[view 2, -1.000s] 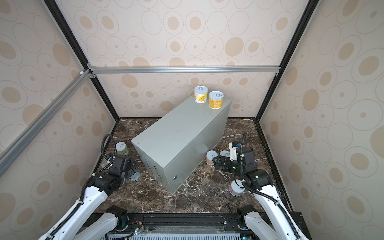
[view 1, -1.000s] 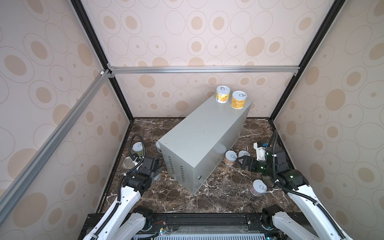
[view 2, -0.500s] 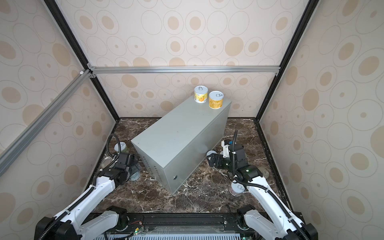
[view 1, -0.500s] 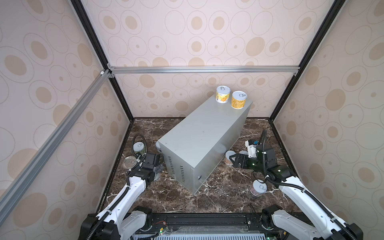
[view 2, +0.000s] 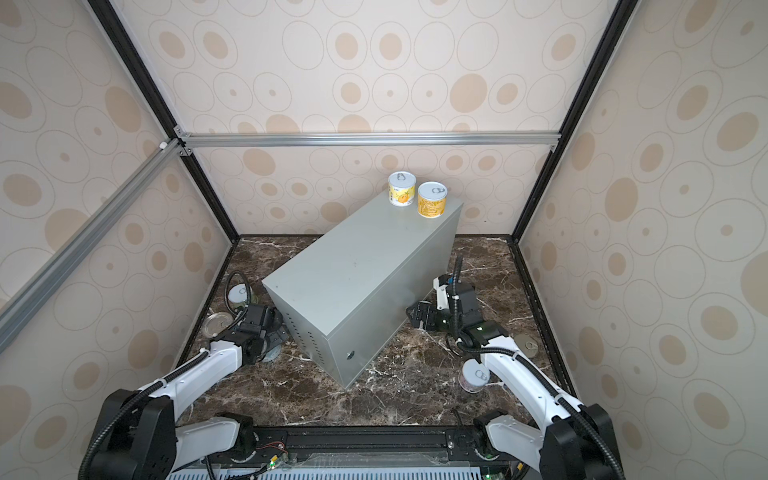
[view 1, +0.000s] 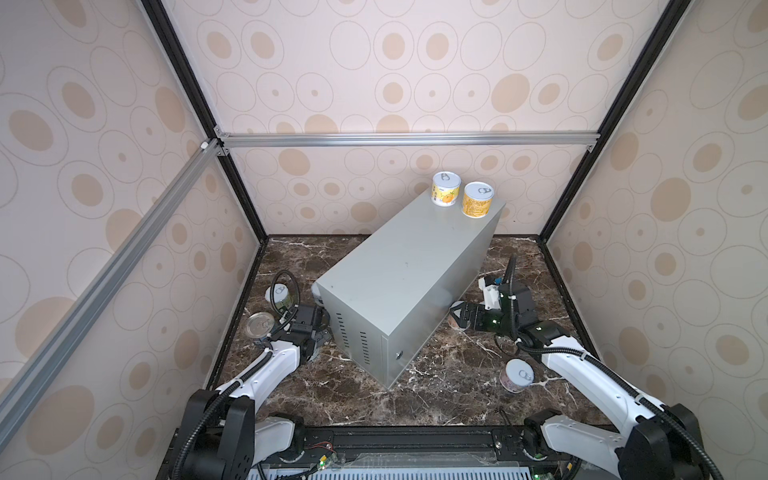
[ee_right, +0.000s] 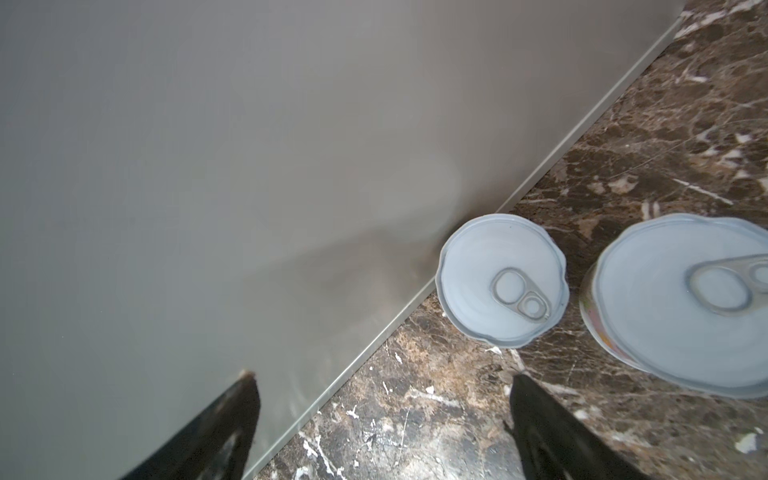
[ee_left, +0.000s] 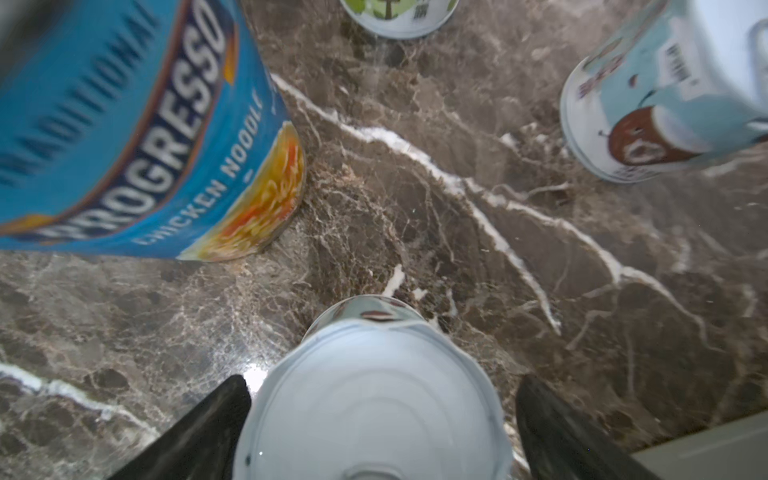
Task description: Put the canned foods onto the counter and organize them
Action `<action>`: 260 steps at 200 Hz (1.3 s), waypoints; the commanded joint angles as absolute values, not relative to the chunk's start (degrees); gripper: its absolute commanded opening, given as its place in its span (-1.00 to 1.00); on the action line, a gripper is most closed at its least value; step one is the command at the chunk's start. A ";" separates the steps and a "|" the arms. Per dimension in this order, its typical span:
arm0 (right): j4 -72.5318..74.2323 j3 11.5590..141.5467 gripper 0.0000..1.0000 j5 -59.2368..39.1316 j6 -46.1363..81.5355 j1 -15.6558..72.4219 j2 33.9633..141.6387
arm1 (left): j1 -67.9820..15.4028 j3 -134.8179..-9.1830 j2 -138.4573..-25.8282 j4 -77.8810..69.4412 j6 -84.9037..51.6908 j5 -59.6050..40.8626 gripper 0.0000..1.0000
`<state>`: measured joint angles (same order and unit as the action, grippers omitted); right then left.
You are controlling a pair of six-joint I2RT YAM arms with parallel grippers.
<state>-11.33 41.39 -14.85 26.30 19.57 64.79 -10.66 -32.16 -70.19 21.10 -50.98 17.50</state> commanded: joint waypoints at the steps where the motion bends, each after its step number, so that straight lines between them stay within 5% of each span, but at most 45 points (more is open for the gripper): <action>1: -8.47 40.54 0.92 -15.58 25.84 20.27 66.04 | -10.38 -31.15 -71.72 18.83 -51.40 19.44 0.99; 156: -7.46 40.47 0.92 -14.03 25.31 21.61 67.85 | -10.27 -27.38 -79.36 10.06 -52.88 20.64 0.71; 260: -9.29 40.42 0.92 -13.65 24.96 21.76 64.86 | -10.29 -26.27 -69.63 14.38 -53.05 21.78 0.09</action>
